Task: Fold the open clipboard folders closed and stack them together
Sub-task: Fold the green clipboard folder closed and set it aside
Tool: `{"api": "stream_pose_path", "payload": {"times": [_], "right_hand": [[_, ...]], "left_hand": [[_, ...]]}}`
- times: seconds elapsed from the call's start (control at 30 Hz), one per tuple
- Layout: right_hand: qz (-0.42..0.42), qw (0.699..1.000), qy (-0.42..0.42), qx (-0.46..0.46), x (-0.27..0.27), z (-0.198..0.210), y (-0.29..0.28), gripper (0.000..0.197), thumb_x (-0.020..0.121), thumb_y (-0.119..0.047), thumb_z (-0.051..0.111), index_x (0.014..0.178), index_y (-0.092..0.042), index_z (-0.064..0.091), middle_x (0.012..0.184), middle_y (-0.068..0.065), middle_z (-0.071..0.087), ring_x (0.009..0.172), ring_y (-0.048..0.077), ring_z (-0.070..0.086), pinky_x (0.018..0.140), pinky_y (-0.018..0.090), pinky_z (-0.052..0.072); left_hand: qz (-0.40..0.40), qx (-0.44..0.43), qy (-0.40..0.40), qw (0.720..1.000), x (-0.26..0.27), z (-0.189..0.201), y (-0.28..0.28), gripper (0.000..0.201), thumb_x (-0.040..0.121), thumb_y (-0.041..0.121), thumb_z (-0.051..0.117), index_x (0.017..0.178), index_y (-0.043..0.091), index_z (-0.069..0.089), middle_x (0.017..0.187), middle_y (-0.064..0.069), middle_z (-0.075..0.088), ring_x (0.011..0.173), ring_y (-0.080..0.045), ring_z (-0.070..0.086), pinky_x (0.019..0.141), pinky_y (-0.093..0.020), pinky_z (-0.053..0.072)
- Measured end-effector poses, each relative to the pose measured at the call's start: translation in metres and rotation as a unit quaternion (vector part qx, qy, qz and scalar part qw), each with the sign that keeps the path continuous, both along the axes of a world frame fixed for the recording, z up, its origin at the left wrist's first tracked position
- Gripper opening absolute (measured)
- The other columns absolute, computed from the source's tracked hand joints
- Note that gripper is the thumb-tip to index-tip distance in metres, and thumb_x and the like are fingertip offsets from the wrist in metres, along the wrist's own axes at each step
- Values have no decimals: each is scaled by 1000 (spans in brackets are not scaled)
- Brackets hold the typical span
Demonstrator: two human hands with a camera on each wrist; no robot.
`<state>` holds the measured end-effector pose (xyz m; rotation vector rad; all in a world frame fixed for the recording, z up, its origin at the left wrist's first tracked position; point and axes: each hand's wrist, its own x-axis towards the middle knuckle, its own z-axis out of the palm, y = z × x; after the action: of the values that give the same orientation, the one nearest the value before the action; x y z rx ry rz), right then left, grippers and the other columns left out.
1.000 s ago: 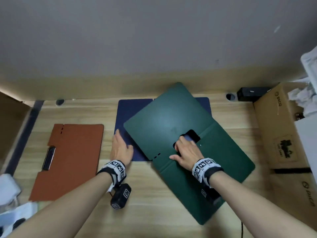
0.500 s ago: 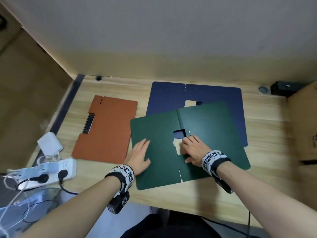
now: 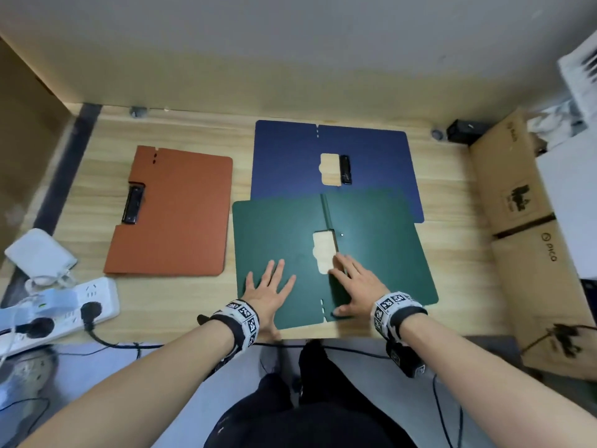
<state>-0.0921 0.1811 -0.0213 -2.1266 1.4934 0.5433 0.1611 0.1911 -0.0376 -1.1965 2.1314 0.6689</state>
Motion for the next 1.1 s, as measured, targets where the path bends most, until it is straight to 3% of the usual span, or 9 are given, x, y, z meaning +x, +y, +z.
{"api": "stream_pose_path", "payload": {"times": [0.07,0.2,0.4,0.5,0.6,0.73,0.83,0.93,1.1], "right_hand": [[12,999,31,8,2,3,17,116,64,-61,75,153,-23,11,163,1,-14,151,22,-9,121,46,17],[30,997,73,4,9,-1,41,131,58,-53,84,154,-20,0,162,4,-19,150,27,-13,119,54,16],[8,999,43,17,15,0,46,121,62,-38,84,152,-15,7,163,-1,-5,151,29,-11,119,57,15],[10,999,12,39,9,10,42,120,61,-39,82,152,-15,8,163,-2,0,151,27,-7,120,55,16],[37,997,-6,64,1,28,36,112,69,-43,71,155,-14,5,164,1,-1,152,25,-3,121,49,15],[41,996,-56,53,-9,62,23,89,76,-35,60,154,-18,20,164,2,12,151,21,11,122,35,17],[29,996,-79,22,-16,94,9,78,77,-36,54,151,-28,31,160,-5,25,148,15,25,119,34,25],[23,994,-98,-40,-20,126,-7,67,77,-40,49,143,-33,45,151,-9,43,137,11,44,112,32,37],[-13,979,-128,-160,-23,164,-33,48,82,-42,47,127,-35,63,125,-9,67,115,12,63,97,29,49]], "left_hand": [[-20,-2,-9,1000,5,1,6,141,61,57,82,151,23,-22,150,-14,-45,141,-34,-37,113,-69,-1],[-40,-7,-9,999,11,1,13,137,67,43,83,151,22,-22,151,-15,-44,141,-35,-37,113,-69,1],[-41,28,-18,999,9,12,13,135,69,34,84,151,21,-22,152,-15,-42,142,-35,-34,115,-67,6],[-45,63,-22,997,8,26,11,132,71,36,82,152,21,-21,153,-16,-39,144,-35,-30,116,-65,9],[-52,97,-14,994,10,46,2,123,75,37,77,153,21,-17,157,-17,-31,148,-34,-22,116,-64,13],[-57,121,-18,991,7,90,-25,103,86,35,65,155,21,-10,162,-17,-17,151,-32,-6,120,-51,19],[-58,117,-23,991,-2,136,-54,95,87,35,64,157,19,1,164,-14,1,151,-28,15,119,-39,24],[-41,119,-9,992,-6,179,-79,88,84,25,65,156,15,15,161,-10,23,145,-22,30,114,-30,30],[-1,115,13,993,3,220,-115,91,61,18,58,149,24,36,149,-5,45,128,-25,51,104,-40,47]]}}
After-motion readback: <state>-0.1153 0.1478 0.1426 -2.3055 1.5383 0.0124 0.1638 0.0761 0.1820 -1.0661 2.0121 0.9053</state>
